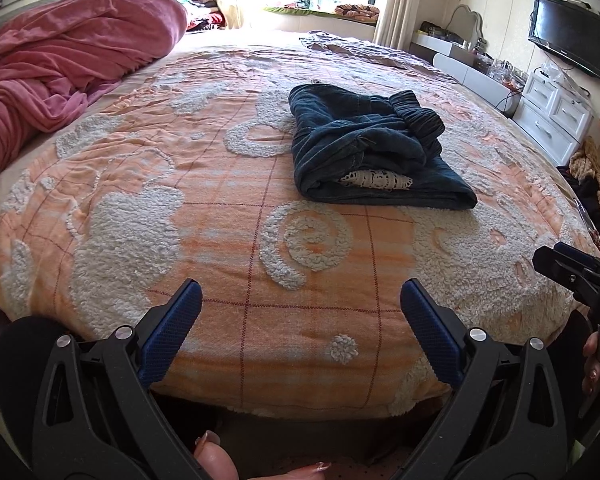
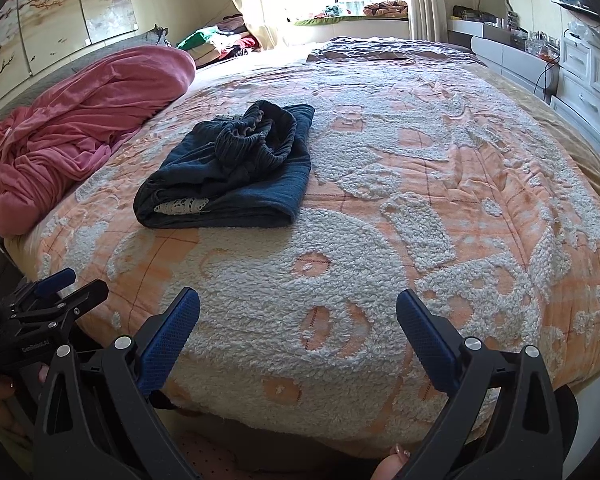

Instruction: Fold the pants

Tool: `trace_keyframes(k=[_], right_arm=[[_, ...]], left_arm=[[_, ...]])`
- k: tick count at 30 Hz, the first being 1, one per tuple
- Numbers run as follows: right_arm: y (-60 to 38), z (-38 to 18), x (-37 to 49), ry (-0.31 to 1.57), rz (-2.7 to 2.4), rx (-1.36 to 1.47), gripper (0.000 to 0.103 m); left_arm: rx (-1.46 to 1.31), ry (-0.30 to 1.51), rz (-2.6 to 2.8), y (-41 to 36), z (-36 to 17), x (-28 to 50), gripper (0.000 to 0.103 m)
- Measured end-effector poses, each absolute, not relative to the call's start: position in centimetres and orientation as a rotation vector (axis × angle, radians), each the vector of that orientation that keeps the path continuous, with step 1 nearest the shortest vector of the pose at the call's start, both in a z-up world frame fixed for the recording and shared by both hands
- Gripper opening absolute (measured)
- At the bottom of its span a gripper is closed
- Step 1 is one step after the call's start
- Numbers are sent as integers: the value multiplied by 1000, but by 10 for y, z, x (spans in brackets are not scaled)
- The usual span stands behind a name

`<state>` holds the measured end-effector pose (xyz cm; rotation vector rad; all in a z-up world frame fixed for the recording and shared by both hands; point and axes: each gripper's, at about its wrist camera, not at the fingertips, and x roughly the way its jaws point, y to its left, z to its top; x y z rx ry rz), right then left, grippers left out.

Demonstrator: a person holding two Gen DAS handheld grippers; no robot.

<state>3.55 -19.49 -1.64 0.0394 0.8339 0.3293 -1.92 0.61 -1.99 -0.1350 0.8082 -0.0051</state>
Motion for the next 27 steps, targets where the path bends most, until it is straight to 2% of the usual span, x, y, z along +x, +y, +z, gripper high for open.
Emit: trace_keyframes(k=[27], right_arm=[[-195,-19,36,844,324,46,98]], left_arm=[[-135,825,-3,5,-22,-21,93]])
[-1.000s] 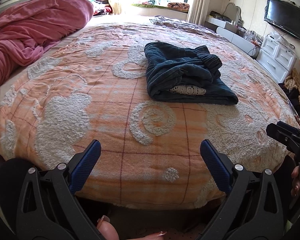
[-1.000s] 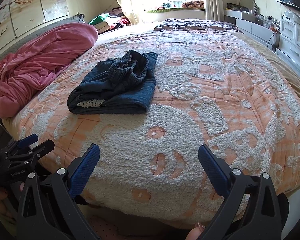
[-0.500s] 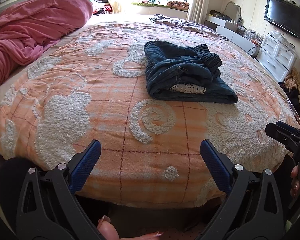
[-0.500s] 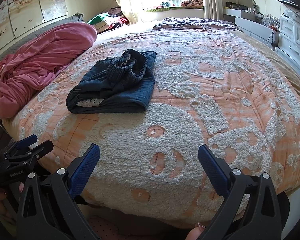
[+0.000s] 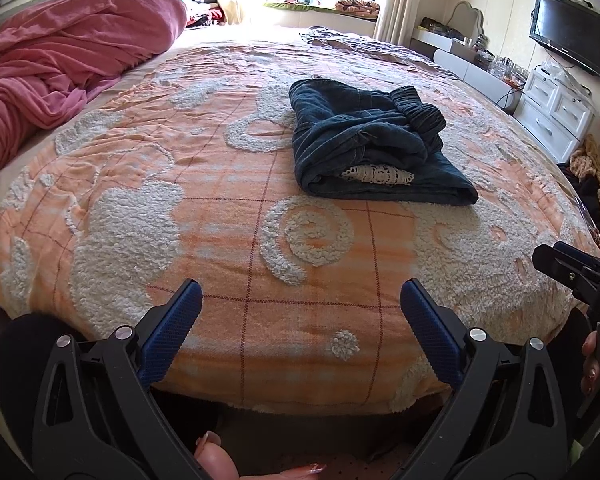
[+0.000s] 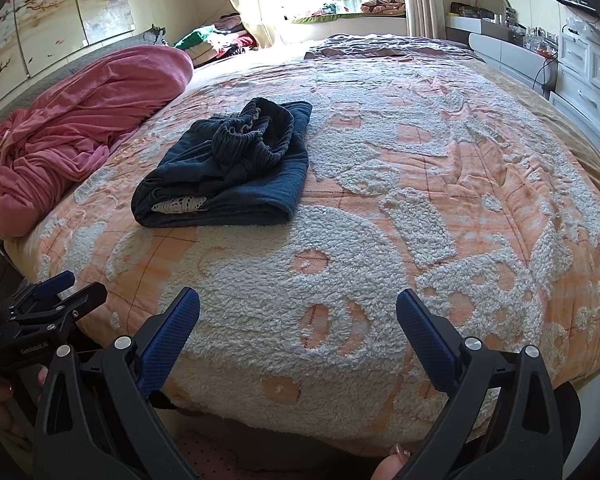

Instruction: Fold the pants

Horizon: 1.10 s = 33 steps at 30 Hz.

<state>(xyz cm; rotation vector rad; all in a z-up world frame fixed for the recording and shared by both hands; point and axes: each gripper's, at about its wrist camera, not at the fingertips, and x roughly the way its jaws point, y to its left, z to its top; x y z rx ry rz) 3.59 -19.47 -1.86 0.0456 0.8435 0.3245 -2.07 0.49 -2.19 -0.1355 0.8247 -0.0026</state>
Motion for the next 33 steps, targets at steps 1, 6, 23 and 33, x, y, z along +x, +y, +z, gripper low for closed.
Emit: trace_keyframes(k=[1,6,23,33], right_arm=[[-195,-19,36,844,324,45,98],[-195,-19,36,844,324,45,98],[-195,-20,36,848,319,45,98],[-201,-28,43,863,313,46,98]], left_arm=[[-136,825,-4,5,-22,-21,93],[-135,832,-15,3,-22,-20,93],[-124,838,-17,1,-19,-19,93],[-85,872,53,4,-19,-13,93]])
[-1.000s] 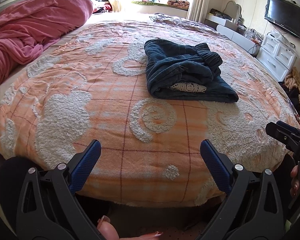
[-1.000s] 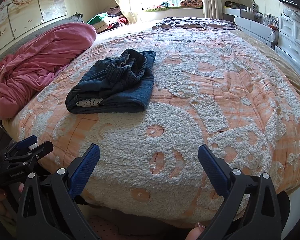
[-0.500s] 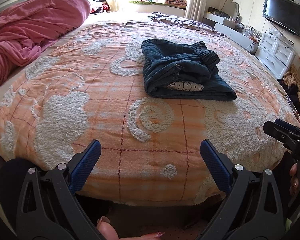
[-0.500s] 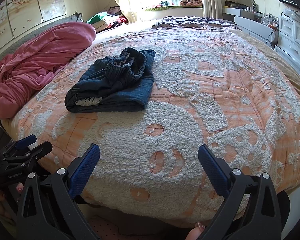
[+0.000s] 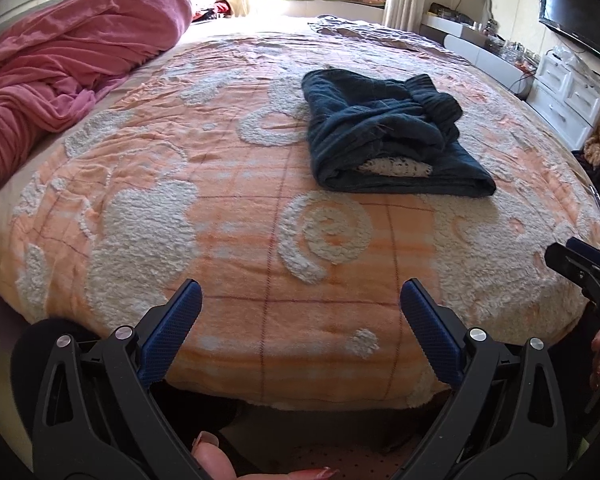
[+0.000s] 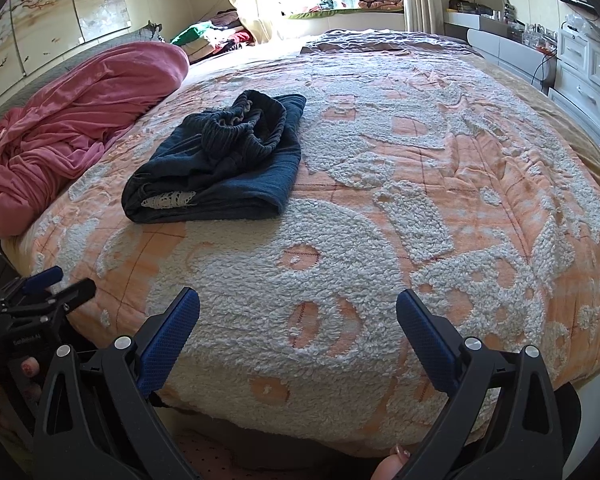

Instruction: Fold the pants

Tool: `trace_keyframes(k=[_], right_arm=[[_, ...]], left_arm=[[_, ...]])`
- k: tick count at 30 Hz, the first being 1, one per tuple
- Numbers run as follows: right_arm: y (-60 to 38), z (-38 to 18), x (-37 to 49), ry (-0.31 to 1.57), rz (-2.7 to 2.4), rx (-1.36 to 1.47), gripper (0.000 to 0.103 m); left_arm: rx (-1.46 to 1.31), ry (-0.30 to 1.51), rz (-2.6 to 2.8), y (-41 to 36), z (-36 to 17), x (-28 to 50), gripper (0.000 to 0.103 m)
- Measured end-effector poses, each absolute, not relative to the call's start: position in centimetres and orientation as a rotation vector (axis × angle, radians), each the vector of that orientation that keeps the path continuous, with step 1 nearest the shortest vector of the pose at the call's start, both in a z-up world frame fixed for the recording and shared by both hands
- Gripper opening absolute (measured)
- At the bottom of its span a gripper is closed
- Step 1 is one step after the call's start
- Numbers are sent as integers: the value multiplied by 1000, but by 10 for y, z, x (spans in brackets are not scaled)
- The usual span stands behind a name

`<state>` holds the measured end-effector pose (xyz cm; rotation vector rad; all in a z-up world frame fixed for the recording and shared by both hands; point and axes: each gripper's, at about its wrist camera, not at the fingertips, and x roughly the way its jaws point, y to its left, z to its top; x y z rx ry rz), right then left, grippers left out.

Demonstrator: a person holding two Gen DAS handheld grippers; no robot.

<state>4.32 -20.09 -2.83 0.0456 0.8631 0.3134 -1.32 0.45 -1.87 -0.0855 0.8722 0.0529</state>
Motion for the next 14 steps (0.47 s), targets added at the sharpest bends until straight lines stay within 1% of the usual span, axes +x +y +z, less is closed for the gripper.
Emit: trace_keyframes(k=[6,10,14], right_arm=[[-238,-32,76,863,220,98,98],[-306,-20,119,822,65,173,98],[-397,-13,183,810,-178,188,98]], left_arm=[[-172,815,62,47,7,13,93],[-159,835,266,120,15,72,93],[-169,896,439,199,-1,138,93]])
